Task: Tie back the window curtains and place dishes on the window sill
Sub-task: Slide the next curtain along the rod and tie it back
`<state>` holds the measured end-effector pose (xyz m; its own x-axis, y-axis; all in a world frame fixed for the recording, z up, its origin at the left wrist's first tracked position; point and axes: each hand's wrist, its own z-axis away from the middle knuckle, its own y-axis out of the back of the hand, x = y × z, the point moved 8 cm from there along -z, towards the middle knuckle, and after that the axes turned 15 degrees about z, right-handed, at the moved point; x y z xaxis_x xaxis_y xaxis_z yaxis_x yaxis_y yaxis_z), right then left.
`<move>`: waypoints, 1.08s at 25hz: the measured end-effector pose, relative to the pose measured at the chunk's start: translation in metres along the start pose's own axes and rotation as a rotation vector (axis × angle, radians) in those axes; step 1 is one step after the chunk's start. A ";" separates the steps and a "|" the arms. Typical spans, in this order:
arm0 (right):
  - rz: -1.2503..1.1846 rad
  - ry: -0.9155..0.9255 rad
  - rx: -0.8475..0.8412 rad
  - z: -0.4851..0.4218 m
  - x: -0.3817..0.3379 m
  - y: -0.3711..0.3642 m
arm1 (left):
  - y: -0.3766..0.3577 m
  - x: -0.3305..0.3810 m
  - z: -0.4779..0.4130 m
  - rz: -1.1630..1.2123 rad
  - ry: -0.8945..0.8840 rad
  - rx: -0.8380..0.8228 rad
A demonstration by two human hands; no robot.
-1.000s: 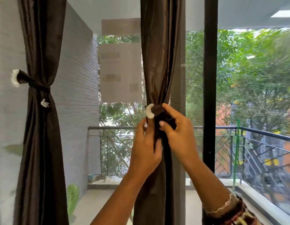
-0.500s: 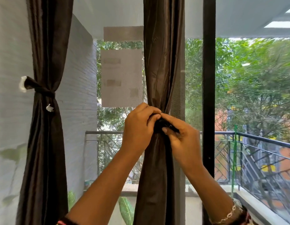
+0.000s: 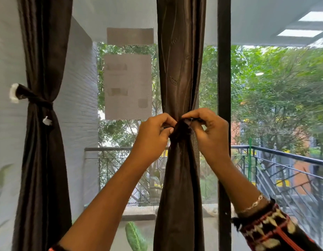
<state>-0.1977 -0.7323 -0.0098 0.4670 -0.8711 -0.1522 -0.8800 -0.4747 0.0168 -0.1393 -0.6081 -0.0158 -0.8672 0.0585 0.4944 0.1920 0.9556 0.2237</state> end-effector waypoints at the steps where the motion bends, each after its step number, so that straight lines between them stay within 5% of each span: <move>1: 0.005 -0.004 0.016 -0.003 0.000 -0.003 | 0.001 0.000 0.000 0.030 0.015 -0.003; 6: 0.023 -0.048 0.050 -0.003 0.001 -0.017 | 0.010 -0.006 0.000 0.236 0.101 0.049; 18: 0.446 0.319 -0.117 0.021 -0.019 -0.031 | 0.013 -0.010 -0.002 0.316 0.108 -0.001; 27: 0.343 0.166 -0.392 0.013 -0.006 -0.043 | -0.005 0.005 -0.001 -0.285 -0.066 -0.060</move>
<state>-0.1642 -0.7053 -0.0228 0.1939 -0.9774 0.0841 -0.9007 -0.1434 0.4101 -0.1446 -0.6129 -0.0135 -0.9178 -0.1895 0.3489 -0.0388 0.9173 0.3962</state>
